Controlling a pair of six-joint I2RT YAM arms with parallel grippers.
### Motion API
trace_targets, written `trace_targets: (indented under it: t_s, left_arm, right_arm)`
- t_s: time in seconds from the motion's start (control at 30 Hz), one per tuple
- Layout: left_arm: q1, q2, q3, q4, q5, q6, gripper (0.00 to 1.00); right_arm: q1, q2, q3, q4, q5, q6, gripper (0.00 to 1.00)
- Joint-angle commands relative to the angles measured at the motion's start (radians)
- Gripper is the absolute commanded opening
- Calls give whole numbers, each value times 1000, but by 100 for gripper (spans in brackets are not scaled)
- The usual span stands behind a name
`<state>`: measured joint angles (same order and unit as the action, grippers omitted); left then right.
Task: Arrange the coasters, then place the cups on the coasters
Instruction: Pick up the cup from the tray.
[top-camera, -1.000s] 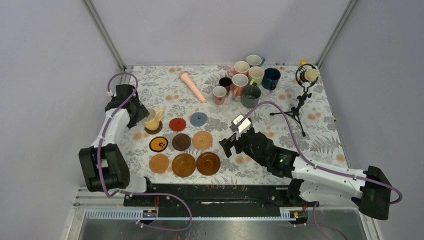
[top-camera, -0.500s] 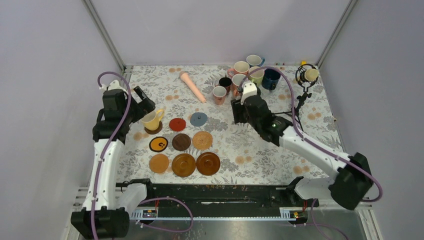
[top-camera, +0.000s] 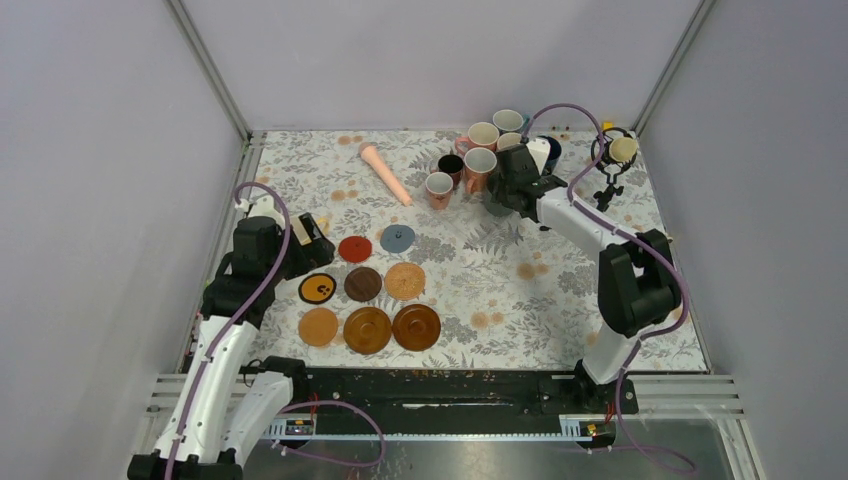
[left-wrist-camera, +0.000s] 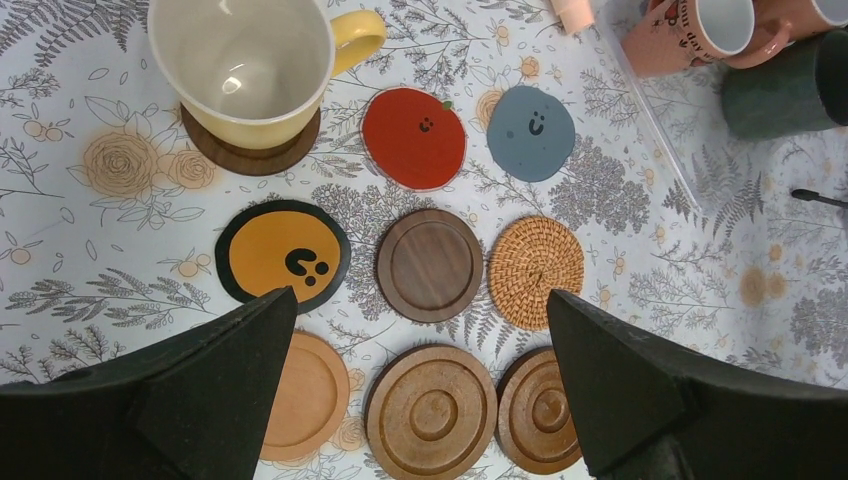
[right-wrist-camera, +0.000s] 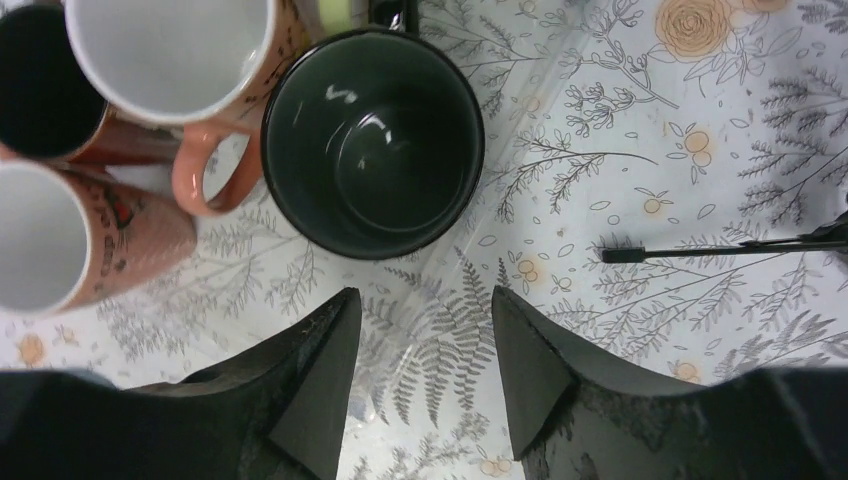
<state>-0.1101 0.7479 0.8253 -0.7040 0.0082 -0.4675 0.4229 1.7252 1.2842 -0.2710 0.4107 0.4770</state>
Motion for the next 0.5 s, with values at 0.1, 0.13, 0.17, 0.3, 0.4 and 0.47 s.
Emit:
trace_targets:
  t_s: [0.1,0.13,0.17,0.3,0.4,0.47]
  left_arm:
    - [-59,-12,42,37,-81,27,99]
    - [-65,-16,43,36,-85,28,99]
    - [-72,-19,43,33,-89,29,99]
    - [-87,-27,43,31,-102,31,99]
    - [-89,-30,43,31,-106,30,99]
    - [-89,-30,43,31,-107,29,99]
  right_arm:
    - [-9,89,119,-31,131,229,58]
    - [-11,102,130,-31,129,235,58]
    - [-13,116,142,-31,126,236,58]
    - [-17,150,169,-43,140,257,58]
    - [-22,160,167,-63,165,297,58]
    - [-25,164,164,-66,170,316,58]
